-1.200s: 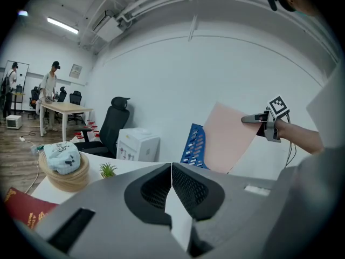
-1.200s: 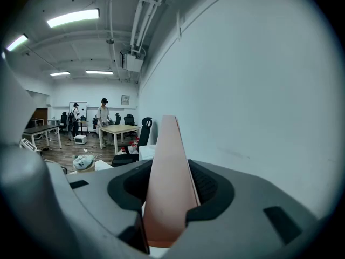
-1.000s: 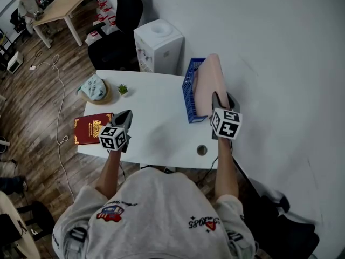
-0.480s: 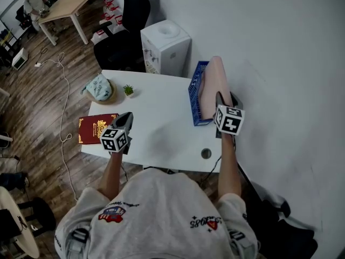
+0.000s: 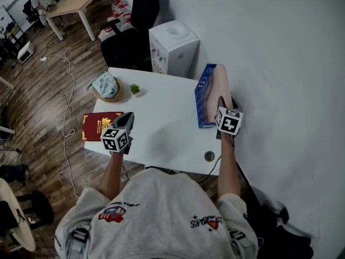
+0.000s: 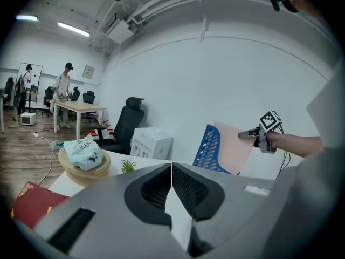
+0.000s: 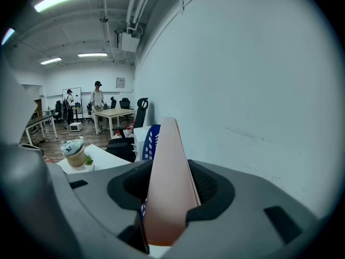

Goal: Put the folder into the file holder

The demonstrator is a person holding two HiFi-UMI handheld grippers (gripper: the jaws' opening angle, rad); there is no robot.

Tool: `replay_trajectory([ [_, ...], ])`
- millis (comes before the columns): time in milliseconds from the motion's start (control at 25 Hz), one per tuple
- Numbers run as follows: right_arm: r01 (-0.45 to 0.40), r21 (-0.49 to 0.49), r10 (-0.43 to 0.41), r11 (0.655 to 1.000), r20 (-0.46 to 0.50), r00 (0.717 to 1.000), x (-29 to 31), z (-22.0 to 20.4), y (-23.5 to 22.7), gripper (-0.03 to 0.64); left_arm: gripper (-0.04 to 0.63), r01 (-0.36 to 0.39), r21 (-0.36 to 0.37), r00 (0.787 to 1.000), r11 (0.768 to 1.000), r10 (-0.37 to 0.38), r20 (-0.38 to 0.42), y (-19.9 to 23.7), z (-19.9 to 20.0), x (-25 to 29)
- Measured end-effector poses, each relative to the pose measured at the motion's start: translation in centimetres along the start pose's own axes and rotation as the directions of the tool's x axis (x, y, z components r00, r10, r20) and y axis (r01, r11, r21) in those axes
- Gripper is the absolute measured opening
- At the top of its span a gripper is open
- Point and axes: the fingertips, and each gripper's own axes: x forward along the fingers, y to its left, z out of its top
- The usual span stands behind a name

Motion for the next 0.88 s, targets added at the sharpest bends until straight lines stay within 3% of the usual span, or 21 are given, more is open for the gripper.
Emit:
replay_trajectory([
  [520,0.004,-0.038,-0.004,0.999,-0.019,1.0,1.0,0.6,0.8,0.209,0.008,-0.015,-0.015,1.0,1.0,0.015,0.003,1.2,-0.4,-1.1],
  [880,-0.001,-0.079,0.007,0.997,0.08,0.997,-1.4,2.8,1.4,0.219,0.009,-0.006,-0.021,1.0,1.0,0.006,-0.002,1.3,-0.5,-1.2],
])
